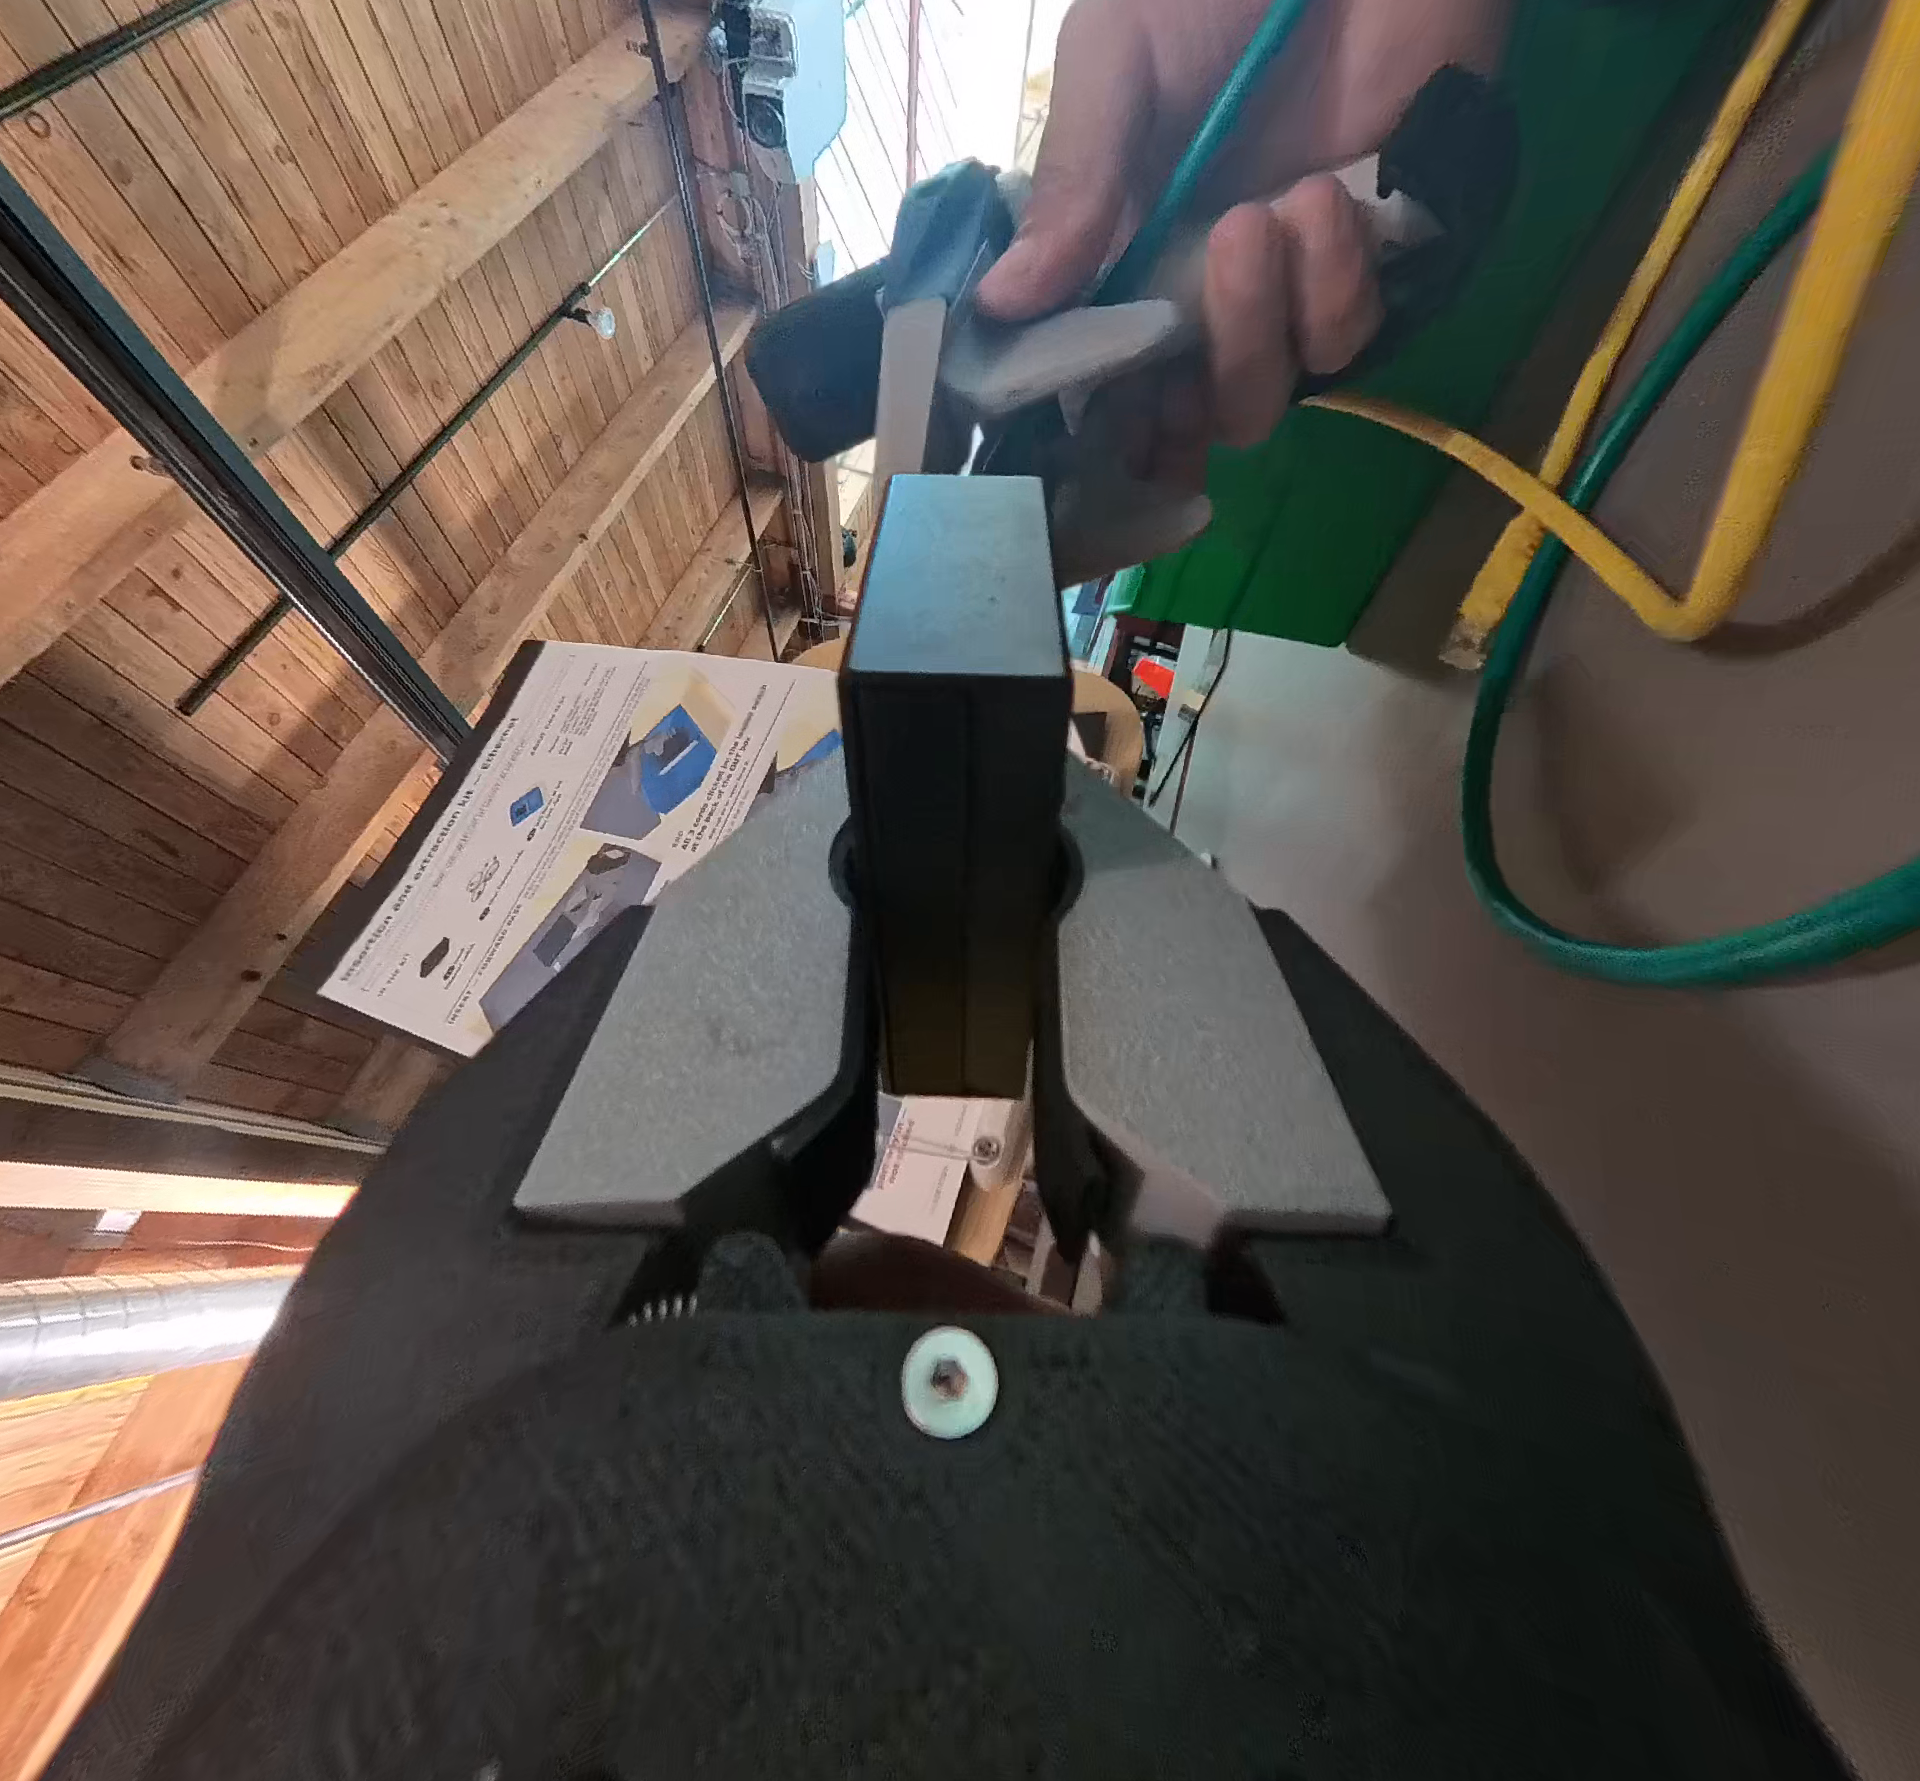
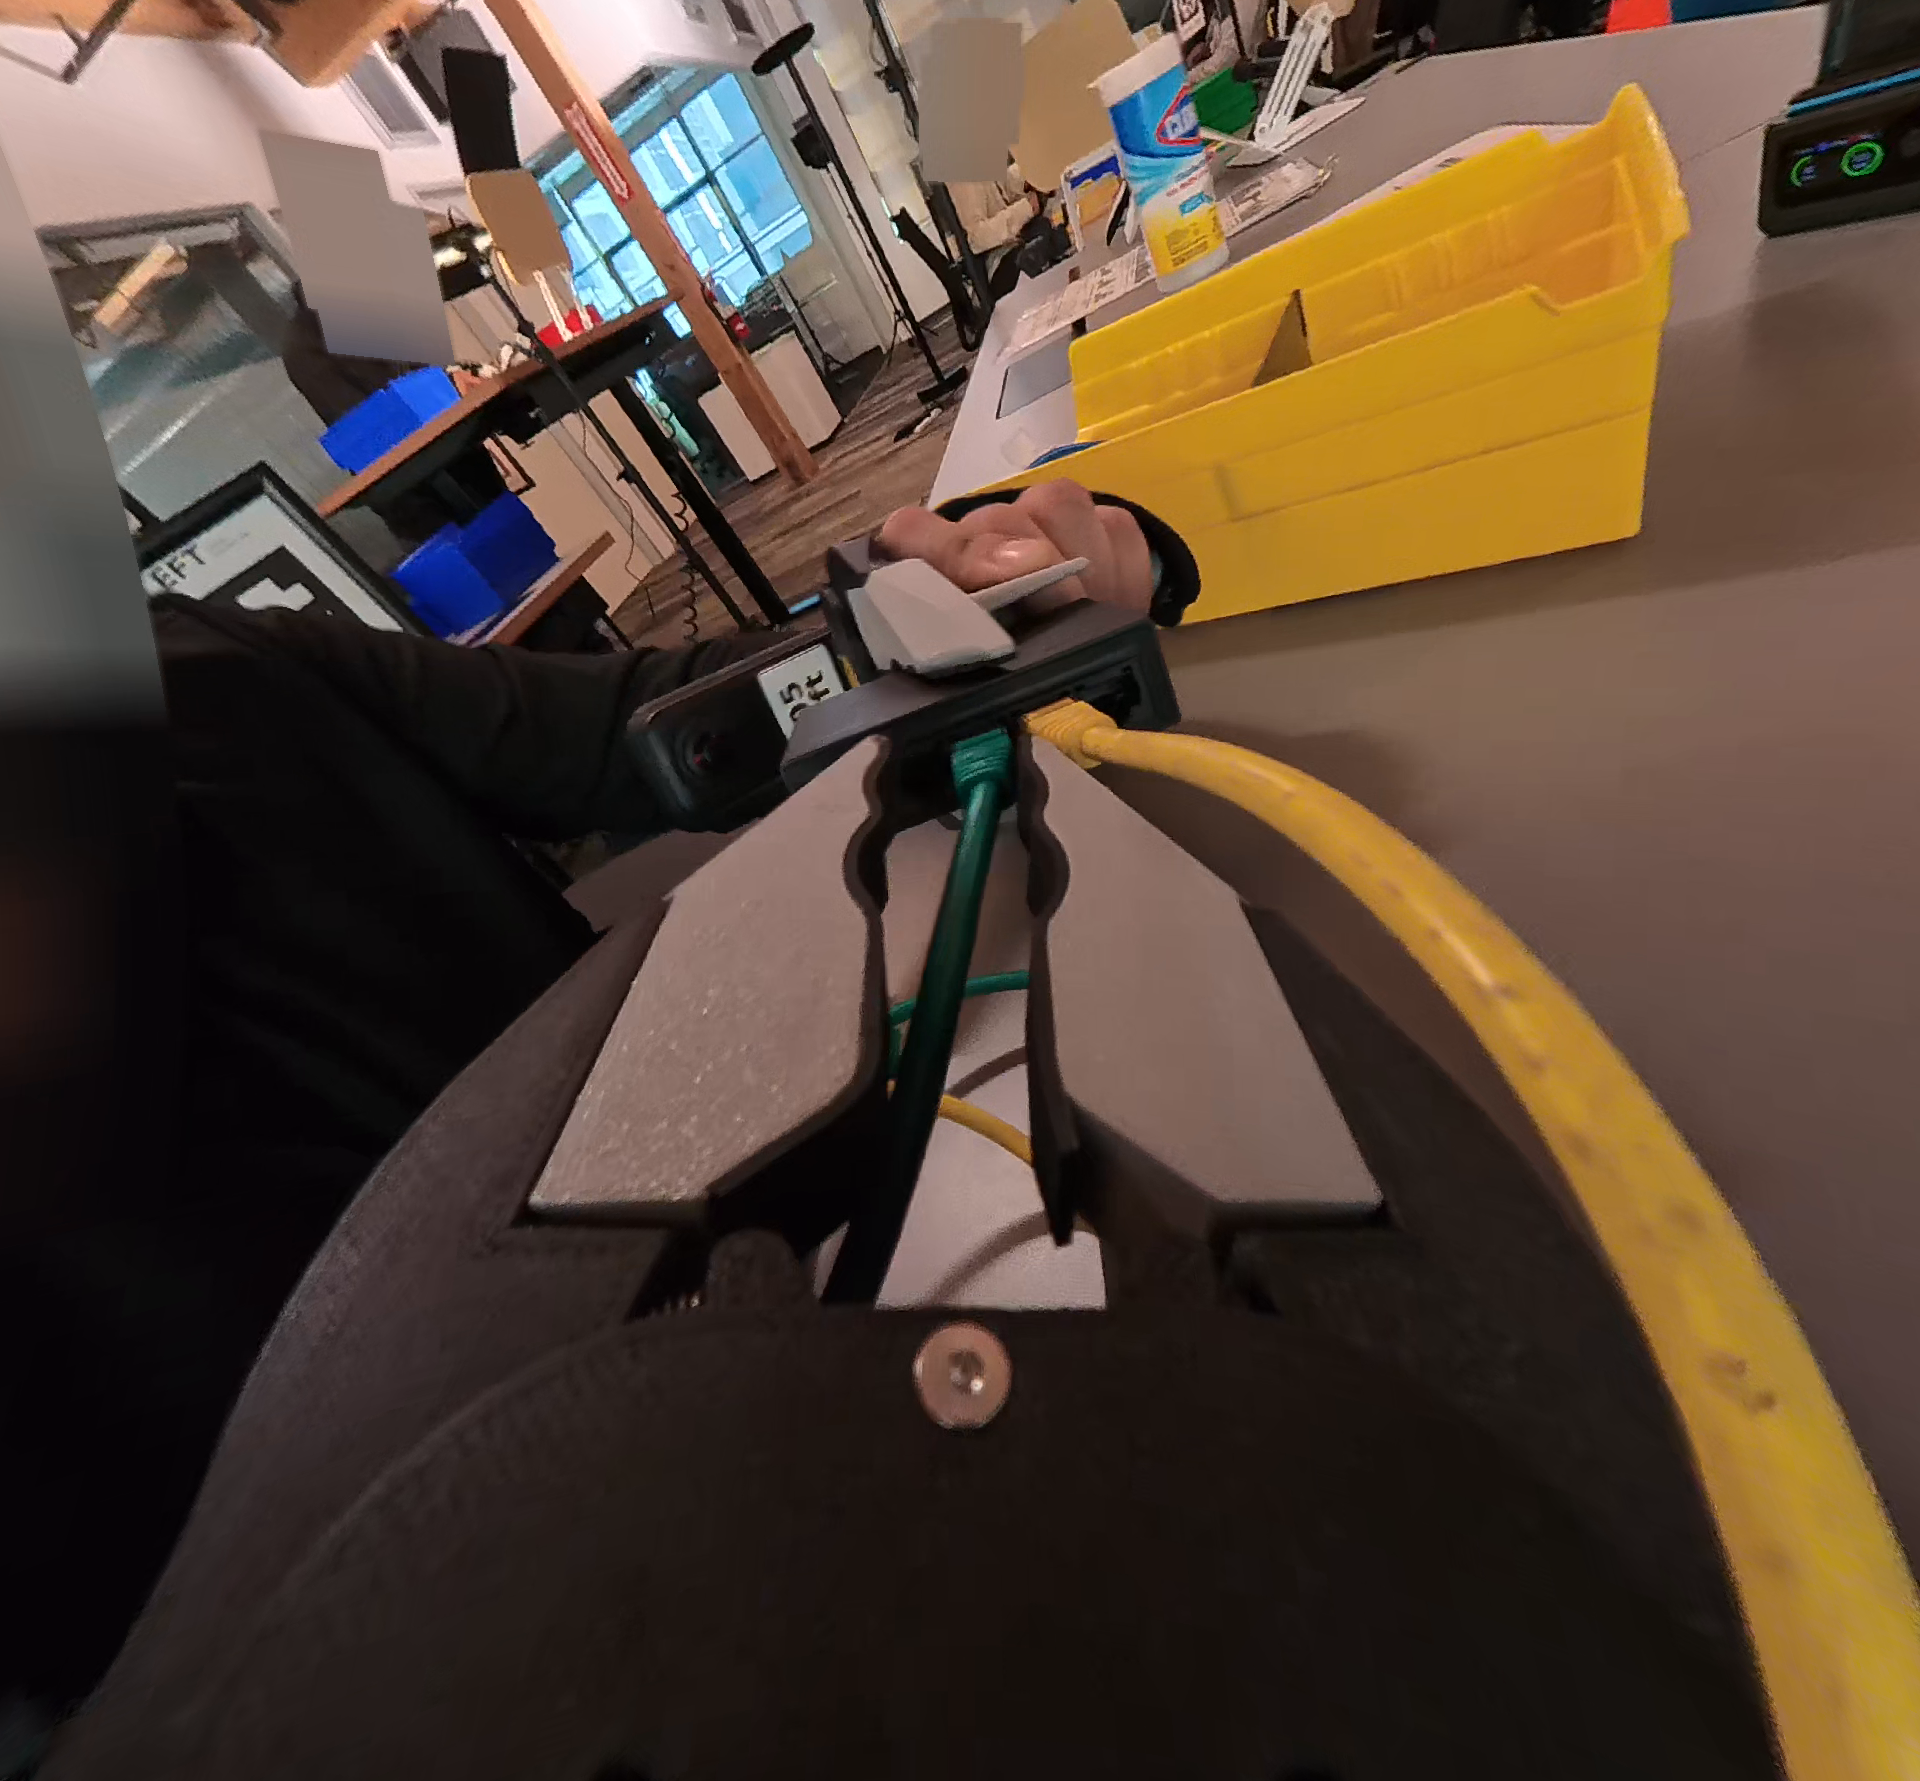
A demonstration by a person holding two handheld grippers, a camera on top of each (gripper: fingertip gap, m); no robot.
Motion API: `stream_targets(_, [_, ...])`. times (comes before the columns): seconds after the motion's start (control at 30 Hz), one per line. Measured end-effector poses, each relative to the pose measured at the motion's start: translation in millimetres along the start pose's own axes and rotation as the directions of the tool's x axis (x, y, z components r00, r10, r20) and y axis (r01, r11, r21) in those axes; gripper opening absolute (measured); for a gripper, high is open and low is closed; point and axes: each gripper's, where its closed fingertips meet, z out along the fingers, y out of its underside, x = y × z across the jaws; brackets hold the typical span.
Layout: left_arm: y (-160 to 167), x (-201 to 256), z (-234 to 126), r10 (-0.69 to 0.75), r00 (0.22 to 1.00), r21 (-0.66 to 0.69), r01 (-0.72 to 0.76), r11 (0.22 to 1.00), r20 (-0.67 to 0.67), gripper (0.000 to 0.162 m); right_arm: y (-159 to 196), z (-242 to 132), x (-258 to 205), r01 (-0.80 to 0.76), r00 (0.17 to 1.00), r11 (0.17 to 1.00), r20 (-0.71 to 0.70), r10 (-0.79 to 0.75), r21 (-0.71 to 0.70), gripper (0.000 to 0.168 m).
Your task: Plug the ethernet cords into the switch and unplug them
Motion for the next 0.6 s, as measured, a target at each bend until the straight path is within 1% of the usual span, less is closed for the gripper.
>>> stream_targets(0.03, [-1,0,0,-0.007,1.0,0.005,0.007,1.0,-0.001,0.027,0,0,-2,0.011,1.0,1.0,-0.008,-0.011,-0.009,0.023])
stream_targets(0.13, [-2,4,0,0.013,1.0,0.004,-0.013,1.0,-0.009,0.027,5,-1,1,0.012,0.998,0.999,-0.059,-0.014,-0.041,0.018])
stream_targets(0.2, [-3,6,1,0.023,1.0,0.012,-0.023,1.0,-0.014,0.027,7,-3,-1,-0.012,0.998,0.998,-0.056,0.009,-0.055,0.021])
stream_targets(0.27, [-6,6,2,0.026,1.0,0.013,-0.025,1.0,-0.013,0.027,7,-5,-1,-0.024,0.998,0.998,-0.064,0.021,-0.058,0.019])
stream_targets(0.3, [-7,6,2,0.026,1.0,0.014,-0.026,1.0,-0.011,0.026,7,-5,-1,-0.009,0.997,0.998,-0.073,0.004,-0.062,0.015])
stream_targets(0.4, [-6,1,2,0.005,1.0,0.012,-0.005,1.0,0.008,0.027,3,-4,-4,0.069,0.994,0.996,-0.086,-0.074,-0.062,0.015])
stream_targets(0.53, [-7,-2,3,-0.044,0.999,0.004,0.044,0.999,0.016,0.027,0,-5,-2,0.129,0.982,0.989,-0.133,-0.137,-0.067,0.008])
stream_targets(0.6, [-9,-4,2,-0.05,0.998,0.012,0.05,0.999,0.028,0.027,-2,-7,-6,0.188,0.97,0.98,-0.147,-0.196,-0.066,0.008])
